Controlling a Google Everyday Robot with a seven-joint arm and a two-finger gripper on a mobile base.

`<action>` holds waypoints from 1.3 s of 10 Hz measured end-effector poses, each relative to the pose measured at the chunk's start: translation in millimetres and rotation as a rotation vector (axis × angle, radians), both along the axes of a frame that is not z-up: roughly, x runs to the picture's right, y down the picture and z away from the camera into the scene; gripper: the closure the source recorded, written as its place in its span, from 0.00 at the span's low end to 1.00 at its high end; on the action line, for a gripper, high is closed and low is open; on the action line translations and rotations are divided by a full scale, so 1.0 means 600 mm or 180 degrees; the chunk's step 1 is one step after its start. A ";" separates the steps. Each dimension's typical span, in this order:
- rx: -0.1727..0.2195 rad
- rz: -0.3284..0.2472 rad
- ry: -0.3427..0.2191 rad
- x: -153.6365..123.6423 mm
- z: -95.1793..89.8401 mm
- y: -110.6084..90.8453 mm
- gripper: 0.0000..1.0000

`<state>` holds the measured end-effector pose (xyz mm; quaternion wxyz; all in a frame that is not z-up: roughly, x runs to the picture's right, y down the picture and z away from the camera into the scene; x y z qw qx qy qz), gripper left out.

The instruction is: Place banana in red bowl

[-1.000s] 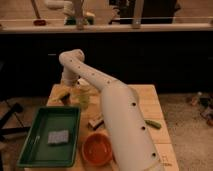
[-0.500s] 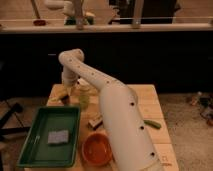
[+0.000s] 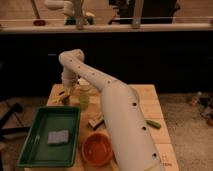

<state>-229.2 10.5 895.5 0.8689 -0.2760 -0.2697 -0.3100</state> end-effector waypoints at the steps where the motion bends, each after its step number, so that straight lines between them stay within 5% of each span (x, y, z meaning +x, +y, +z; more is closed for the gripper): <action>1: 0.0021 0.0022 -0.0024 0.001 -0.005 -0.004 1.00; 8: 0.0352 0.0228 -0.0269 -0.001 -0.075 -0.085 1.00; 13: 0.0453 0.0190 -0.0411 0.030 -0.144 -0.107 1.00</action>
